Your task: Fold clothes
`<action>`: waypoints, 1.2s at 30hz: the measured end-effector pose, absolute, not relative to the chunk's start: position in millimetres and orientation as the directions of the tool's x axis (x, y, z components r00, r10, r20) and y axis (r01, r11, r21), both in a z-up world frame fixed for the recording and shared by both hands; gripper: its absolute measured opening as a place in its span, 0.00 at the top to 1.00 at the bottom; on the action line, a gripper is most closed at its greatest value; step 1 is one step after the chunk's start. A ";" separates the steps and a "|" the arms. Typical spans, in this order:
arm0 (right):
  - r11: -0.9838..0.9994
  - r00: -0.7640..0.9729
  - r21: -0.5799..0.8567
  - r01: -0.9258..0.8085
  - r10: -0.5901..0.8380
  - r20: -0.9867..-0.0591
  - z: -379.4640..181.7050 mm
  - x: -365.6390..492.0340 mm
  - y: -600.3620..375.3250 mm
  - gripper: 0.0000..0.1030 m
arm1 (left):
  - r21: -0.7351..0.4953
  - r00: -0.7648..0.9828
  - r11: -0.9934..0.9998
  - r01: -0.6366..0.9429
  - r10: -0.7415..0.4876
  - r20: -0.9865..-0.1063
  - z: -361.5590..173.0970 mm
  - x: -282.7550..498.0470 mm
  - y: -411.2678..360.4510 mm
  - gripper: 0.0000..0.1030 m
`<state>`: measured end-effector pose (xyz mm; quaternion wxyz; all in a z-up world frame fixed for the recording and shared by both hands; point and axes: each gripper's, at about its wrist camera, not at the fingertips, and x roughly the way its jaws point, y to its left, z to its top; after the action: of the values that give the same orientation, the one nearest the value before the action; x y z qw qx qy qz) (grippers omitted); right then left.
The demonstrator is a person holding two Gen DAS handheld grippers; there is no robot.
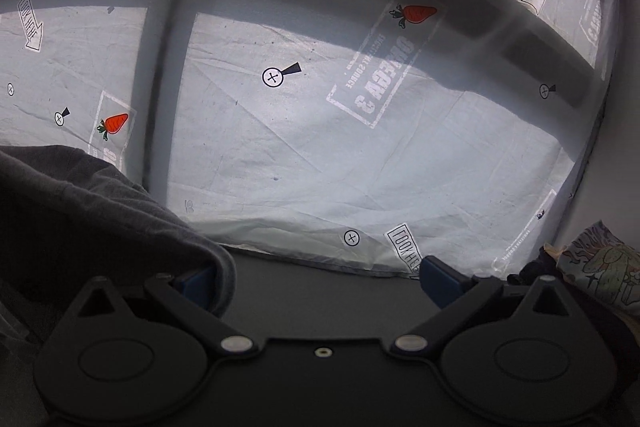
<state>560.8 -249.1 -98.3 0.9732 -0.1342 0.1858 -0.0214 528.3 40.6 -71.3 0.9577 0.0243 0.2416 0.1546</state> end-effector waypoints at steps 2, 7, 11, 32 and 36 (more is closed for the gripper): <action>0.962 0.924 -0.273 -0.016 -0.090 -0.371 -104.5 542.1 -252.5 0.00 | 0.128 0.820 0.946 -0.298 0.322 -0.474 -79.7 514.9 37.5 0.00; 0.949 0.902 -0.311 -0.055 -0.087 -0.424 -129.5 506.7 -255.5 0.00 | 0.139 0.768 0.942 -0.305 0.329 -0.549 -112.2 488.7 32.4 0.00; 0.940 0.871 -0.329 -0.092 -0.084 -0.484 -150.9 498.8 -258.7 0.00 | 0.177 0.701 0.951 -0.253 0.306 -0.644 -146.5 483.2 31.1 0.00; 0.947 0.759 -0.195 -0.255 0.071 -0.647 -179.7 496.3 -252.8 0.00 | -0.020 0.697 0.994 -0.105 0.060 -0.715 -160.9 476.0 56.4 0.00; 0.957 0.704 -0.198 -0.213 0.010 -0.710 -200.4 505.4 -259.3 0.00 | 0.196 0.604 0.974 -0.113 0.224 -0.765 -200.8 483.6 48.2 0.00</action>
<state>505.4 -259.3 -200.4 0.9133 -0.1338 0.3799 0.0609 483.6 48.2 -200.8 0.8933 0.0637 0.4348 0.0942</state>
